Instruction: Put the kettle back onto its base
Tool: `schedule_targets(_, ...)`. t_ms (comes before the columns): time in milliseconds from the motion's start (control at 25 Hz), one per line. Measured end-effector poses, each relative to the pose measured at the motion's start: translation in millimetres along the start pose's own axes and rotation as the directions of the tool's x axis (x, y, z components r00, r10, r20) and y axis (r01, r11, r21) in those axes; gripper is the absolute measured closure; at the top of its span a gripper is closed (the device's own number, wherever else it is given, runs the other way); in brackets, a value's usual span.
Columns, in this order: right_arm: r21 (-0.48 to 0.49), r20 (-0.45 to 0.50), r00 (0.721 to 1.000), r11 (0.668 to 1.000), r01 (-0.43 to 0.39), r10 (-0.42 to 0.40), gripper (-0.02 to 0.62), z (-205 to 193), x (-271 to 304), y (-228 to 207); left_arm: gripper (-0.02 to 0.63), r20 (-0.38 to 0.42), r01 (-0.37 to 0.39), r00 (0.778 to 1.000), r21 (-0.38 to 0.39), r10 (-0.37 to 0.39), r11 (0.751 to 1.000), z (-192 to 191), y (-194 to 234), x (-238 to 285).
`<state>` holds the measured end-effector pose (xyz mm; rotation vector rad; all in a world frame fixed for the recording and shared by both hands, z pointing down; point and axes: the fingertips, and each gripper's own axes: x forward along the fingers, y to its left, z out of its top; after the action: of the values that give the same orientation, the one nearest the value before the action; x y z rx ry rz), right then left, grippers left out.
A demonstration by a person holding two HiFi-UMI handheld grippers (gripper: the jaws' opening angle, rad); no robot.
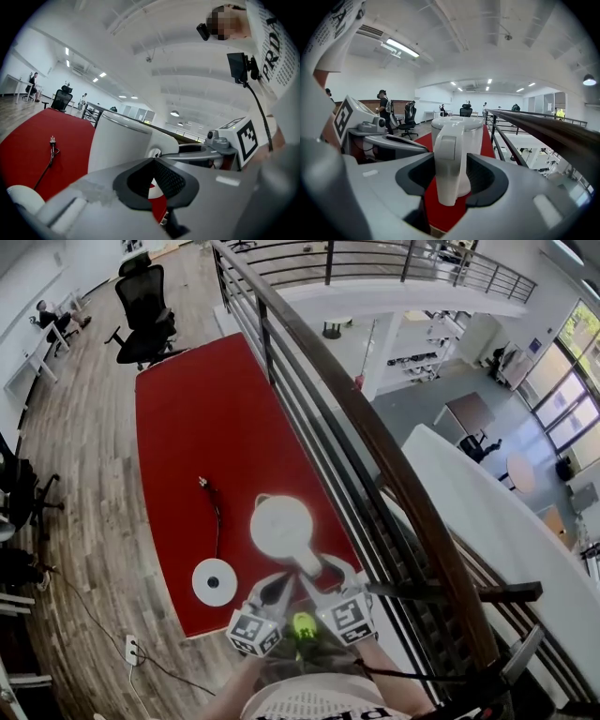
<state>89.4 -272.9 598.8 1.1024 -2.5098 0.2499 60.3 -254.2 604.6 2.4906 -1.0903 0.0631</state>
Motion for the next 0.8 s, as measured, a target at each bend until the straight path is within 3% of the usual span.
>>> schedule_targets(160, 0.017, -0.007, 1.0, 1.0, -0.014, 0.014, 0.405, -22, 2, 1, 0.611, -0.006, -0.008, 1.0, -0.013, 0.008, 1.0, -20, -3, 0)
schedule_targets(480, -0.013, -0.004, 1.0, 1.0, -0.017, 0.017, 0.456, -21, 14, -1, 0.611, 0.032, -0.029, 0.999, -0.016, 0.029, 0.999, -13, 2, 1)
schedule_targets(800, 0.023, 0.005, 1.0, 1.0, -0.004, 0.004, 0.469, -19, 20, -2, 0.611, 0.052, -0.054, 0.997, -0.035, 0.056, 0.998, -8, 14, -7)
